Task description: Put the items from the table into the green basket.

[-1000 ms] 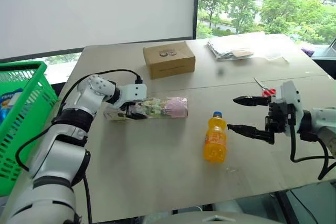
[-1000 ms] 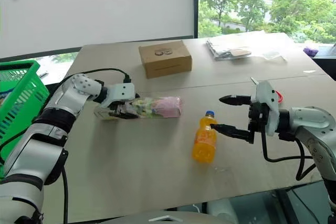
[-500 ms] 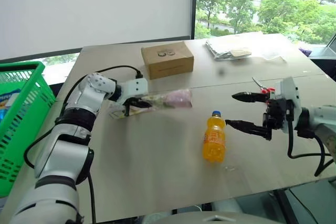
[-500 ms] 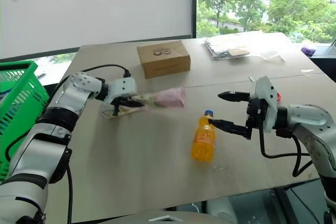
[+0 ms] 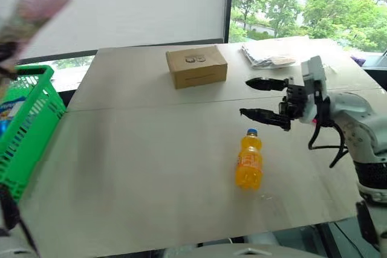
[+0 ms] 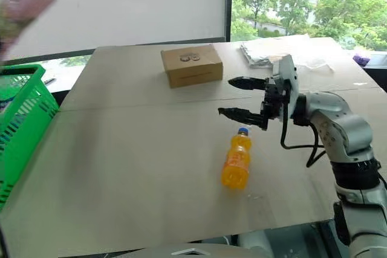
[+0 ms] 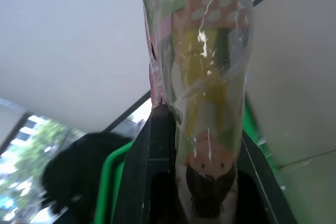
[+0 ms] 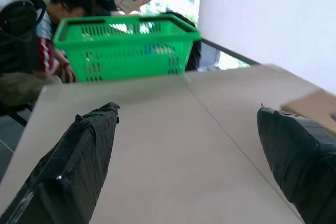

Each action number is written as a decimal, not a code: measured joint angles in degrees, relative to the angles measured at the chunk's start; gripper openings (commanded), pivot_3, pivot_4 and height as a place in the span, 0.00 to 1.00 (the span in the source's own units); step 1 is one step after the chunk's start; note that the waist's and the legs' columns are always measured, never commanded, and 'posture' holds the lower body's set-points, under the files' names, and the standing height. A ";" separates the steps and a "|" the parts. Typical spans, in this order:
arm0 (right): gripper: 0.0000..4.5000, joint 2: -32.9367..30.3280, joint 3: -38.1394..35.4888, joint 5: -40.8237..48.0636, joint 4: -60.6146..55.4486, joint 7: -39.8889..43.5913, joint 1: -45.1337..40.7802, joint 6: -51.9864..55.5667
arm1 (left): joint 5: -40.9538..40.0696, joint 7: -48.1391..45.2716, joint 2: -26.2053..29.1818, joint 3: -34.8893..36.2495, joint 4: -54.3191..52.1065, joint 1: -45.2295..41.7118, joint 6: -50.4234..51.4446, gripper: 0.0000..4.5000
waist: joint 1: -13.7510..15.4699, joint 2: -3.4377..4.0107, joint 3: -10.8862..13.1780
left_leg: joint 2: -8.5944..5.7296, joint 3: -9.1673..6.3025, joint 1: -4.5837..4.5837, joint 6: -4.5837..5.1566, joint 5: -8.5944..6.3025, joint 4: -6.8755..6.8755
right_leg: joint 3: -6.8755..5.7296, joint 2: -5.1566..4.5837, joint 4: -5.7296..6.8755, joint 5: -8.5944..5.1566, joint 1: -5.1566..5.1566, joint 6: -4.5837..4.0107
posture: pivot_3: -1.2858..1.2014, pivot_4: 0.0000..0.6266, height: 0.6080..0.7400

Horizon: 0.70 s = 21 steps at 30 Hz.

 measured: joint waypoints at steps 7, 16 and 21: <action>1.00 5.00 1.04 -0.62 4.03 0.09 -4.98 -2.08 | 0.83 4.81 -0.53 8.24 6.37 16.49 -1.99 0.06 | 6.82 -0.33 -0.25 | -0.16 -0.59 -0.31 -0.14 0.06 0.08 | -0.74 -0.49 -0.11 0.00 0.02 -0.04 | 0.65 0.00 0.88; 1.00 5.52 0.98 -0.92 3.57 -0.24 -5.05 -2.05 | -0.94 12.91 -2.81 3.06 18.29 6.80 -14.81 0.95 | 12.15 -1.13 -0.85 | -0.14 -0.84 -0.55 -0.56 0.04 0.09 | -1.48 -0.80 -0.14 0.03 0.04 -0.12 | 0.64 0.00 0.88; 1.00 5.37 0.96 -1.15 3.33 -0.24 -4.98 -2.04 | -1.05 15.07 -3.65 -1.22 22.53 -1.02 -19.20 0.99 | 12.70 -1.07 -1.16 | -0.16 -0.74 -0.64 -0.37 0.15 0.09 | -1.98 -0.92 -0.14 0.04 0.01 -0.13 | 0.64 0.00 0.88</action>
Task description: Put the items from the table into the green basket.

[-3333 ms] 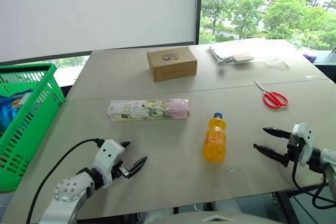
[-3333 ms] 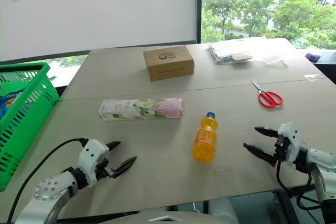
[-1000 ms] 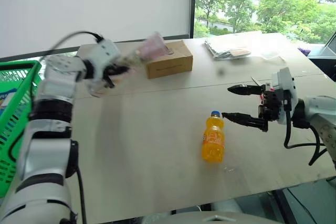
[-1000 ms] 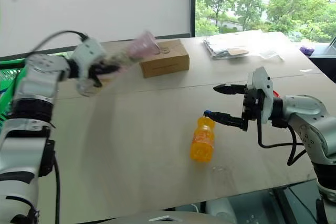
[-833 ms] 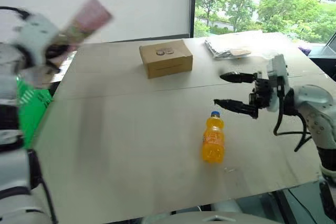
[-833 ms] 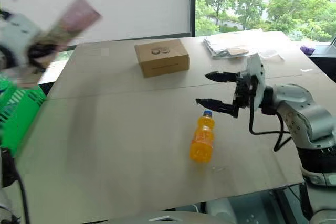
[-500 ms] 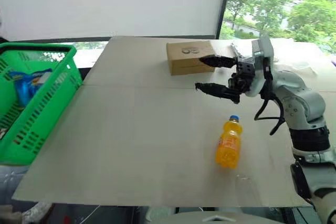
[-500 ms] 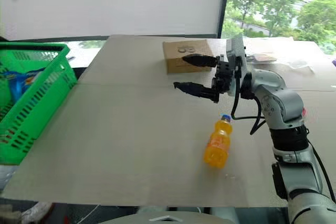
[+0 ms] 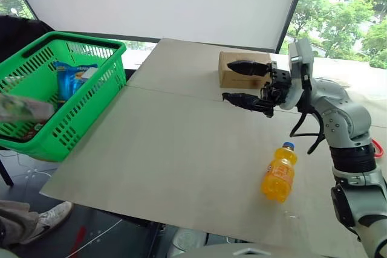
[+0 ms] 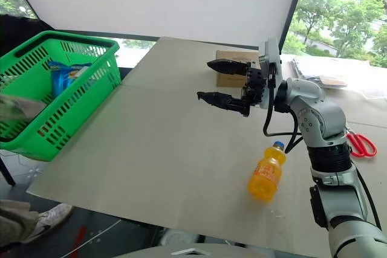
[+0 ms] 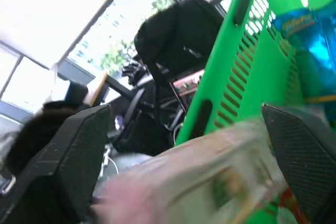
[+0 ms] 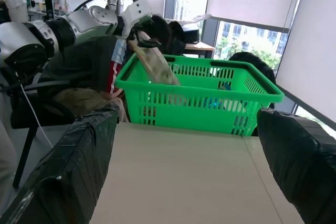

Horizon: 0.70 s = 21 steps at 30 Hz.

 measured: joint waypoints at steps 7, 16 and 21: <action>1.00 -0.47 -0.18 -0.29 -0.46 -0.56 0.35 0.09 | -1.46 -0.57 -2.89 -4.40 1.72 -7.02 -2.50 0.99 | -0.37 0.03 -0.06 | 0.02 -0.04 -0.04 -0.01 0.00 0.07 | -0.18 0.08 0.04 0.02 0.00 -0.04 | 0.64 0.00 0.88; 1.00 -9.75 -0.24 -5.71 -2.80 1.53 10.73 -1.59 | -29.40 -23.29 -17.25 -2.02 -42.51 12.80 13.60 0.99 | -2.44 1.06 -0.82 | -0.29 -0.08 -0.29 0.21 -0.12 0.55 | -0.23 -0.50 0.08 0.07 0.05 -0.07 | 0.59 0.00 0.88; 1.00 -14.23 -0.71 -7.26 -7.97 1.50 17.38 -0.48 | -34.85 -31.90 -17.31 -7.13 -55.97 23.03 21.41 0.99 | -7.06 1.20 -0.61 | 0.12 -0.06 -0.32 0.25 -0.13 0.80 | -0.43 0.06 0.06 0.05 0.07 -0.13 | 0.55 0.00 0.88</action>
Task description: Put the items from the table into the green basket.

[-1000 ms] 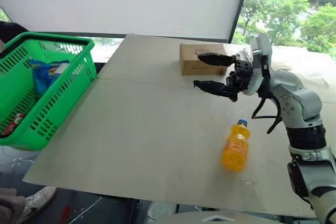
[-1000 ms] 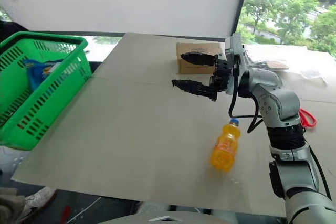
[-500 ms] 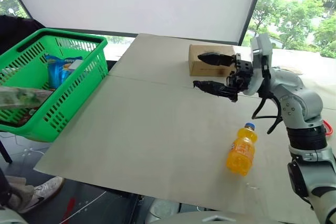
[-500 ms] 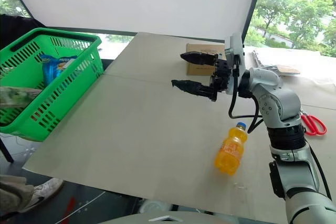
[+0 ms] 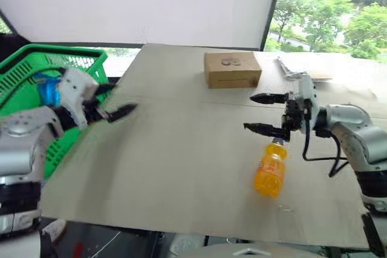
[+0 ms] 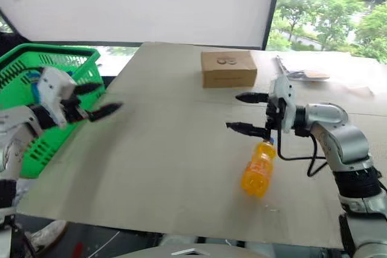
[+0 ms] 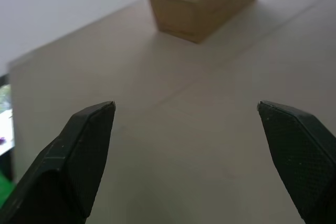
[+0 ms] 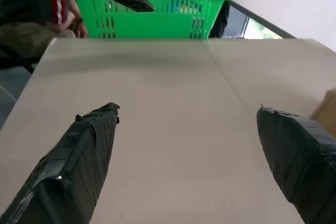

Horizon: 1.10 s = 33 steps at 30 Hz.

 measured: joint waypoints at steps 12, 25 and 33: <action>1.00 -9.39 6.28 -12.18 8.01 20.05 1.21 -27.76 | -1.04 -16.70 10.24 -1.98 -8.02 2.83 0.41 0.99 | -7.82 1.00 0.94 | 0.28 0.80 1.92 0.00 0.00 -0.19 | 0.46 0.48 -0.07 -0.38 1.42 0.02 | 0.55 0.00 0.88; 1.00 -0.29 30.62 -30.92 44.92 23.87 -27.27 -68.80 | -4.41 -15.61 11.57 2.69 -23.40 10.23 7.12 0.99 | -7.30 0.79 1.46 | 0.30 1.14 1.85 0.00 0.01 -0.72 | 1.30 0.47 -0.05 -0.19 1.02 -0.15 | 0.59 0.02 0.88; 1.00 5.89 42.53 -35.65 61.16 24.45 -37.93 -86.38 | -5.10 -13.53 11.48 3.37 -25.50 10.78 8.98 0.99 | -6.33 0.82 1.49 | 0.30 1.12 1.93 -0.08 0.06 -0.71 | 1.30 0.50 0.05 -0.23 1.03 -0.25 | 0.60 0.00 0.88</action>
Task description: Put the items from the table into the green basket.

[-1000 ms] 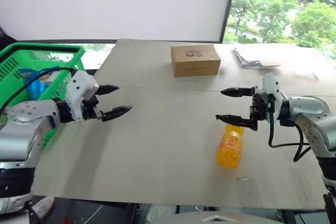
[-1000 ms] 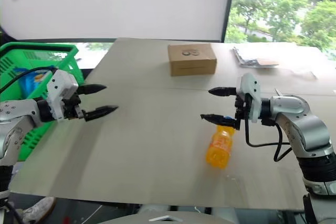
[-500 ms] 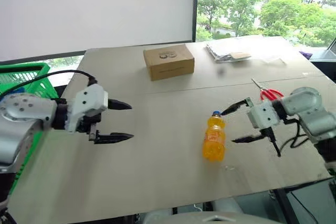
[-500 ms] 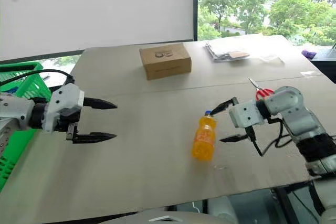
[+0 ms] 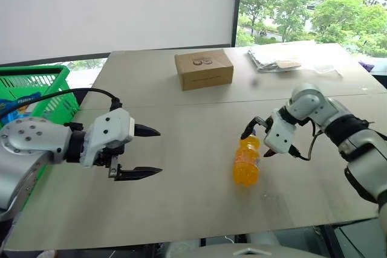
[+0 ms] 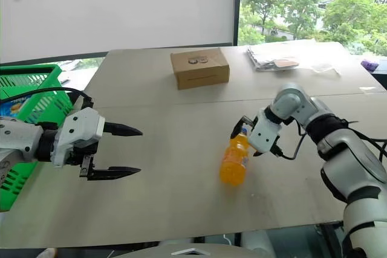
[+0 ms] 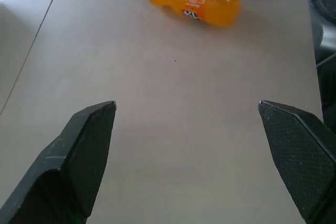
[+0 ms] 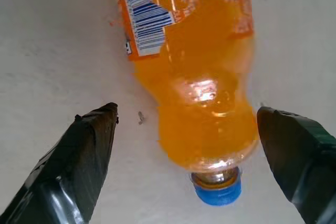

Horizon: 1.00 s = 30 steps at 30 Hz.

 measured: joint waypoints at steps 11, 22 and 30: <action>1.00 10.63 4.56 -13.98 16.53 -0.31 -8.54 -2.79 | -3.37 1.03 -2.00 3.67 -2.86 2.85 1.77 0.99 | 0.43 0.02 0.01 | -0.03 -0.16 -0.06 -0.11 0.06 -0.09 | -0.08 0.01 -0.01 0.00 -0.02 -0.03 | 0.62 0.00 0.88; 0.64 12.35 3.65 -16.72 20.70 -0.09 -8.86 -4.44 | -3.67 1.49 -2.87 6.50 -4.54 7.86 2.39 1.00 | 1.49 0.01 0.01 | -0.03 -0.27 0.03 -0.32 0.18 -0.14 | -0.16 0.08 0.05 -0.02 0.00 -0.06 | 0.62 0.00 0.88; 0.64 5.82 5.24 10.51 10.39 0.10 -2.65 21.07 | -7.05 4.62 -8.45 5.89 -1.30 2.38 2.30 1.00 | 1.55 0.09 0.06 | -0.03 -0.40 -0.10 -0.32 0.18 -0.15 | -0.27 -0.23 0.01 -0.01 -0.01 -0.09 | 0.59 0.00 0.88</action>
